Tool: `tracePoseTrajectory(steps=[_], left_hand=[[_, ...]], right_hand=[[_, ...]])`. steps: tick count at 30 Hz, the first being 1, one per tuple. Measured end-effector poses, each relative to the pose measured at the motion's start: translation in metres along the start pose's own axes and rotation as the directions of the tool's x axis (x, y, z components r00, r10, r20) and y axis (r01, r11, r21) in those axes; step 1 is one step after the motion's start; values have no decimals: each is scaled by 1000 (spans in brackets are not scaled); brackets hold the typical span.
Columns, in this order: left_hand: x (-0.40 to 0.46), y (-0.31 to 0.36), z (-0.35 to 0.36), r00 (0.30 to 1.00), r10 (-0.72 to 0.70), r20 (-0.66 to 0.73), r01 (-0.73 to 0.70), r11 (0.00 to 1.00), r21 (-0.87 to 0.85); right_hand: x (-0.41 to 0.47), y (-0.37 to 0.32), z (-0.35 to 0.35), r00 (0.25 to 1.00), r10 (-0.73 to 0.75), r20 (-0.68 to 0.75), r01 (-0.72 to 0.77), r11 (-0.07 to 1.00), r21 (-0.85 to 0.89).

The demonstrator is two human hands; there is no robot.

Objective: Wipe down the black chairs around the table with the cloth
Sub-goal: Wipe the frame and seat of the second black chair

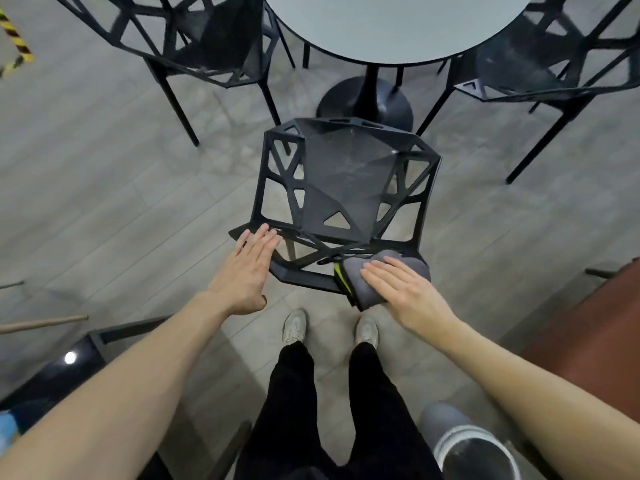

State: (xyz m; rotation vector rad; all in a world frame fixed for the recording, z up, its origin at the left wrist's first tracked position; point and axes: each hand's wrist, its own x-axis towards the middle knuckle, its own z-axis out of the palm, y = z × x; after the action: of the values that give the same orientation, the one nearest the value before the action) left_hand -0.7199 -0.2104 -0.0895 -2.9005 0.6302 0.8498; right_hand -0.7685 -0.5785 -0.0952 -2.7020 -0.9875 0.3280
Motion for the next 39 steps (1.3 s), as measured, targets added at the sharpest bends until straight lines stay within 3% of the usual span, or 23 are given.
tracePoseTrajectory(steps=[2,5,8,13,18,22,25,29,33,39], left_hand=[[1,1,-1,1000,-22,15,22,1000,17],[-2,9,-3,997,-76,31,75,996,53],[-8,30,-1,994,-109,-12,109,994,19],[-14,76,4,994,-37,-103,35,999,-26],[-5,117,-1,997,-32,-64,33,999,20],[-10,113,4,994,-88,-68,86,996,-33],[-11,109,4,994,-92,-65,87,993,-75],[-10,109,1,997,-77,-20,75,994,-76],[-7,112,-3,997,-79,19,80,994,-71],[-10,112,0,997,-76,-8,75,995,-72]], right_hand=[[3,6,0,999,41,-23,-42,999,-10],[46,-59,21,993,89,-76,-90,996,-16],[90,-108,26,990,132,-51,-124,981,150],[43,-24,13,998,-22,-66,39,961,273],[-17,74,-11,982,170,78,-182,967,180],[24,5,6,999,34,42,-41,982,185],[52,-45,10,999,28,15,-31,956,293],[28,12,-1,995,-13,98,-21,943,331],[7,67,-16,976,115,184,-159,956,246],[47,-26,4,984,131,123,-154,969,194]])
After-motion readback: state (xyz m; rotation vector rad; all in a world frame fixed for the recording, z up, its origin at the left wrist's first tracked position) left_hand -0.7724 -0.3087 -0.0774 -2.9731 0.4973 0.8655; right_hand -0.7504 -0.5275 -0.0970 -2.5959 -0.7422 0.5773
